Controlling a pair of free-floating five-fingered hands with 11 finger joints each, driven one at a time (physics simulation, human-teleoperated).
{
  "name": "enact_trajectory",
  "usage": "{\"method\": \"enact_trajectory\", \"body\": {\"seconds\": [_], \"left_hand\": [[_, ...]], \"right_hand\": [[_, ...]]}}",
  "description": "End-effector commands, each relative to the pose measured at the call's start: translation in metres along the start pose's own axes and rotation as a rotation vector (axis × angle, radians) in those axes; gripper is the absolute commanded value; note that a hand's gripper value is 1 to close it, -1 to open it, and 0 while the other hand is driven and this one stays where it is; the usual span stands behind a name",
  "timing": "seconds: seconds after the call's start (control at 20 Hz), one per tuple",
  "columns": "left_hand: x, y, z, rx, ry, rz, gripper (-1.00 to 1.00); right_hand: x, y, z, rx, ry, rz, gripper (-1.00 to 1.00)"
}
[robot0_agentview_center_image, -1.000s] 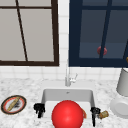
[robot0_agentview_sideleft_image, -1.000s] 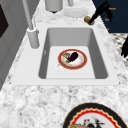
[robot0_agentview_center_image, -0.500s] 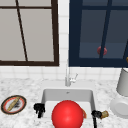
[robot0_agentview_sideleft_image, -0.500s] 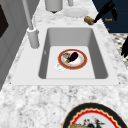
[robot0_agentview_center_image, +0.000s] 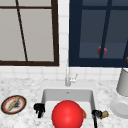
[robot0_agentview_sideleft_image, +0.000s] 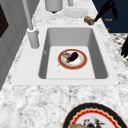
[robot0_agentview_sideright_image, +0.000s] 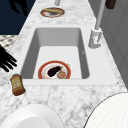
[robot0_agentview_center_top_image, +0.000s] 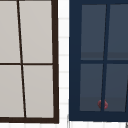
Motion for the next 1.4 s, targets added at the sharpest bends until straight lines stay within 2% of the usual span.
{"method": "enact_trajectory", "body": {"seconds": [0.0, 0.2, 0.7, 1.25, 1.35], "left_hand": [[0.000, 0.000, 0.000, 0.000, 0.000, 0.000, 0.00], [0.000, 0.000, 0.000, 0.000, 0.000, 0.000, 0.00], [0.000, 0.000, 0.000, 0.000, 0.000, 0.000, 0.00], [0.000, 0.000, 0.000, 0.000, 0.000, 0.000, 0.00], [0.000, 0.000, 0.000, 0.000, 0.000, 0.000, 0.00]], "right_hand": [[-0.003, -0.012, 0.012, 0.001, -0.011, -0.108, -1.00], [-0.001, -0.020, 0.018, -0.035, -0.022, -0.132, -1.00], [0.000, -0.032, 0.032, -0.147, 0.012, -0.175, -1.00], [0.001, -0.049, 0.049, -0.263, -0.009, -0.231, -1.00], [0.002, -0.046, 0.049, -0.256, -0.032, -0.253, -1.00]]}}
